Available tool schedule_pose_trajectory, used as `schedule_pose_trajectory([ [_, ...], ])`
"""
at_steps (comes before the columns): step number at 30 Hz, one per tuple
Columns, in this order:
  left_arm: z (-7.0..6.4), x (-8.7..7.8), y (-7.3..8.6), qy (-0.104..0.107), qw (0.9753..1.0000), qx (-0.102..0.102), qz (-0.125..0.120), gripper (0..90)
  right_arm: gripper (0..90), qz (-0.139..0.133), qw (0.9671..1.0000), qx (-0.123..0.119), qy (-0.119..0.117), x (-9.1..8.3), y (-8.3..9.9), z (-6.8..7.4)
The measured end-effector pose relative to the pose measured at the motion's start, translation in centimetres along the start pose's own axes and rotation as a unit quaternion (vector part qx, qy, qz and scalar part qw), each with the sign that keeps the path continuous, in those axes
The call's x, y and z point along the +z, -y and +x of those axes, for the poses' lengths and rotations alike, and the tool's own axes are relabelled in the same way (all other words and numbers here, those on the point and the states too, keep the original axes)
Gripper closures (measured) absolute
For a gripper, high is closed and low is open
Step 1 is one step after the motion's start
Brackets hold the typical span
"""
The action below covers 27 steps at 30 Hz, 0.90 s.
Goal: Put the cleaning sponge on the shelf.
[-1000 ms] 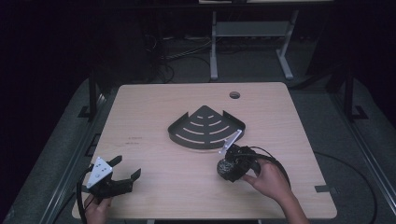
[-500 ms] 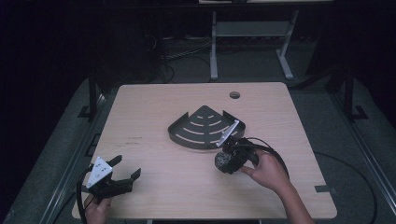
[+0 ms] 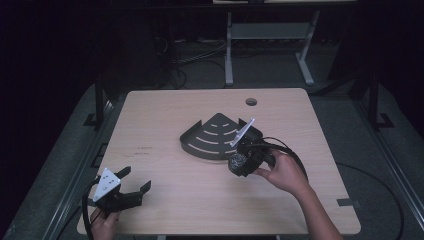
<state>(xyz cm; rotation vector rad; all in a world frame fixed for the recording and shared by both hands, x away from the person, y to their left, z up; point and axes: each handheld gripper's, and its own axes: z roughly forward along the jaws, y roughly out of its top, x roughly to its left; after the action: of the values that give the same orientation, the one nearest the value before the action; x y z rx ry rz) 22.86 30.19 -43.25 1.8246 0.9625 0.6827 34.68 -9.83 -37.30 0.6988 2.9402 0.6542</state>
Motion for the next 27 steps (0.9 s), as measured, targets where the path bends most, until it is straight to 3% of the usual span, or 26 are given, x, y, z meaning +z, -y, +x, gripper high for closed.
schedule_pose_trajectory([
  [17,0.0,0.0,0.0,0.001,1.0,0.0,-0.001,13.3,33.1,-0.004,1.0,-0.001,0.0,-1.0,-2.0,-1.5],
  [27,-0.1,0.0,0.0,0.002,1.0,0.002,-0.001,13.3,33.1,0.008,0.9999,-0.001,0.006,-1.0,-2.7,-2.0],
])
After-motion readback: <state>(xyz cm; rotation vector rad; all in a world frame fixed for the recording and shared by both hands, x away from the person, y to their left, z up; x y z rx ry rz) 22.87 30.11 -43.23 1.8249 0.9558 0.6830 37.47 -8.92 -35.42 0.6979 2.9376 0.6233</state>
